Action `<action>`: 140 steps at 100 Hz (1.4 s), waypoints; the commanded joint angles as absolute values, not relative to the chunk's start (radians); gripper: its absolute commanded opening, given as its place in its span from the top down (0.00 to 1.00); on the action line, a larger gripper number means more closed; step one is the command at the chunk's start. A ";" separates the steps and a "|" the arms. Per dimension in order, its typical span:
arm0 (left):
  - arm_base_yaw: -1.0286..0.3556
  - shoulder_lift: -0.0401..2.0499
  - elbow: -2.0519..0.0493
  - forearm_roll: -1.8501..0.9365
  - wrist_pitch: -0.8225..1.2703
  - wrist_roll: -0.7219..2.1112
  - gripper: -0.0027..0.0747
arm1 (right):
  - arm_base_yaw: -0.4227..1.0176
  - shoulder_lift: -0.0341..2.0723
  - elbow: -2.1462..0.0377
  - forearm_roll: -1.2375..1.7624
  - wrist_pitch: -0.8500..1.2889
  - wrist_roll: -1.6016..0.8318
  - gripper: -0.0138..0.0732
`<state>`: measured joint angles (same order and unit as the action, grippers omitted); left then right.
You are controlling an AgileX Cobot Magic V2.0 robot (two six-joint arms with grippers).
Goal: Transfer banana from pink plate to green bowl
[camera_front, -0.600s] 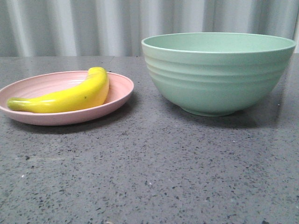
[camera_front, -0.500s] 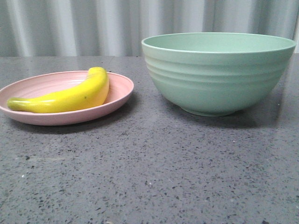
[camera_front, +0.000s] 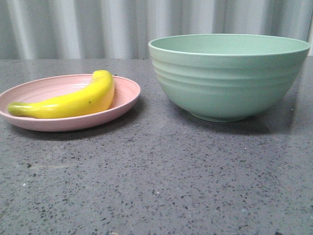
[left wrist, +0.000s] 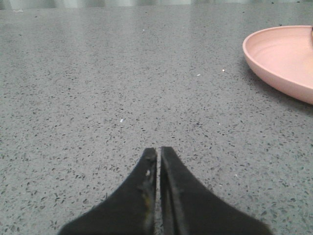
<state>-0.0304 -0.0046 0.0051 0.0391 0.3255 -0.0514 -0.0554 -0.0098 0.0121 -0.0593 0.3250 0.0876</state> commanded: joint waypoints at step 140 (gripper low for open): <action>-0.037 -0.033 0.013 0.043 0.195 -0.059 0.99 | -0.060 -0.028 0.033 -0.063 0.313 0.086 0.91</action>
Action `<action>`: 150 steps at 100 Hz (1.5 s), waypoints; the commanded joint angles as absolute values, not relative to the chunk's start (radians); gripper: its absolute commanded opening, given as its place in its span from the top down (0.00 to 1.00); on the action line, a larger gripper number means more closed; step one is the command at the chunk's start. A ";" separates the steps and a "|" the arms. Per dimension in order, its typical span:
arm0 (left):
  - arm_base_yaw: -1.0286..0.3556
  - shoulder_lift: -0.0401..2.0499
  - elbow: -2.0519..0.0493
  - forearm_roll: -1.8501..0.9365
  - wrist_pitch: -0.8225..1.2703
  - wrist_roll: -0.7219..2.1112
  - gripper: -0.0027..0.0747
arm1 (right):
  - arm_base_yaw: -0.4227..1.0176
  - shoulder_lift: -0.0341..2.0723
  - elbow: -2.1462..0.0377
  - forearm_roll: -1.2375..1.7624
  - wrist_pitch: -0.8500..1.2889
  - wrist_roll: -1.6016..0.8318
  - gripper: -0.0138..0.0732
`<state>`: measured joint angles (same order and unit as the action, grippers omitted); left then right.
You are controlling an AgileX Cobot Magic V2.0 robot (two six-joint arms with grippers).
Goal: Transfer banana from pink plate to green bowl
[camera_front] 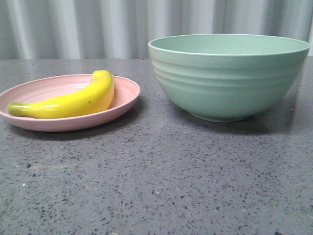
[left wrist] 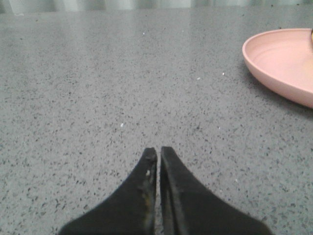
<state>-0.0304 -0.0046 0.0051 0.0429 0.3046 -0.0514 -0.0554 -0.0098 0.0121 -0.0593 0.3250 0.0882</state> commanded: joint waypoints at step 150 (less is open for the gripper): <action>-0.037 -0.033 0.013 -0.024 0.080 -0.059 0.99 | -0.060 -0.028 0.033 0.008 0.092 0.086 0.91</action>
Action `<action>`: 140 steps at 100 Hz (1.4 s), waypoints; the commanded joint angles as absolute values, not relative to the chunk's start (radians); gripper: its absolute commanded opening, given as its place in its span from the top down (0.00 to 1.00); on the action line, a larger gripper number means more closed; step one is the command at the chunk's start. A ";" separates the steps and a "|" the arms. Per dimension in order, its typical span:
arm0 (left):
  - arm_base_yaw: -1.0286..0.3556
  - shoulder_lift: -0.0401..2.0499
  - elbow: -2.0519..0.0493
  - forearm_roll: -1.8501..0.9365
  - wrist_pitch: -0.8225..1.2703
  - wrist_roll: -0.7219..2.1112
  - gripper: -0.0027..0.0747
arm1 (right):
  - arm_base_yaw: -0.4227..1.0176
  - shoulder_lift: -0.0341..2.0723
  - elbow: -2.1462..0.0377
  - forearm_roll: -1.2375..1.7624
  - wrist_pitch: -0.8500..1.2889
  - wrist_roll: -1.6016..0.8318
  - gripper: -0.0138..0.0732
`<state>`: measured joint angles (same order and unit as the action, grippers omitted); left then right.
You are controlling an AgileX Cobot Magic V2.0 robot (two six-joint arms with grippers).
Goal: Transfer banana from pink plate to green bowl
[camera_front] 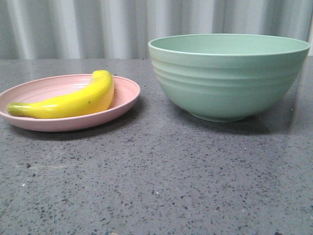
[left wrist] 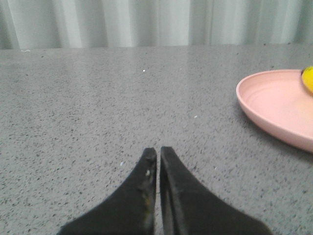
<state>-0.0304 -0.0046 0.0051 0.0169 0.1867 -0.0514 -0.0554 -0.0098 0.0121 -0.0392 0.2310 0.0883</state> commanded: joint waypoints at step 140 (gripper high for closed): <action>-0.037 0.353 -0.275 0.026 -0.153 -0.058 0.99 | -0.060 0.314 -0.319 -0.006 0.257 0.086 0.91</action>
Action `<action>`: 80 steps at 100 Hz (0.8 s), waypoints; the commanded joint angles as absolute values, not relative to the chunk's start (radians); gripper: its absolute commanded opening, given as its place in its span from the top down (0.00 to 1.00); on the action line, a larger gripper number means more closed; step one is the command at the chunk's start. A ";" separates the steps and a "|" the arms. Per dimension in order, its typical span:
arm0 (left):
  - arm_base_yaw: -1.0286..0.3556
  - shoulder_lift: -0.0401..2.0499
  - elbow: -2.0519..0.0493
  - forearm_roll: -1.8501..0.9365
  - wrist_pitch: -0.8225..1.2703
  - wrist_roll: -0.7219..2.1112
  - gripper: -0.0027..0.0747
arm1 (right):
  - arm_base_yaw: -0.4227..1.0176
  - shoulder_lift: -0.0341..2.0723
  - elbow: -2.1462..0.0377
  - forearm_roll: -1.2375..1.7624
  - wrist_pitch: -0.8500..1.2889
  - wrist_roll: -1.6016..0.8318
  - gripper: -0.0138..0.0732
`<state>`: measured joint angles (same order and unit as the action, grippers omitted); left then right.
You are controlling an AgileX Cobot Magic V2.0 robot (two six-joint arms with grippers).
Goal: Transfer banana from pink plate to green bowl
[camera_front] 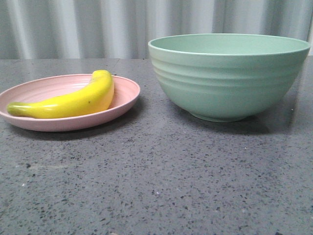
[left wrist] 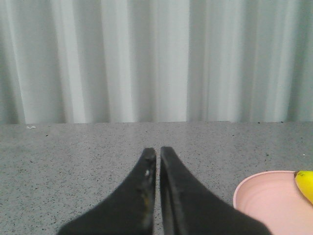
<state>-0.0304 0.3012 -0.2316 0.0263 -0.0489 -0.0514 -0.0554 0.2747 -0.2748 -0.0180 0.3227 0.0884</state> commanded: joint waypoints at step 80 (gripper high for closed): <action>-0.103 0.545 -0.374 0.026 -0.155 -0.059 0.41 | -0.060 0.336 -0.317 0.000 0.208 0.086 0.91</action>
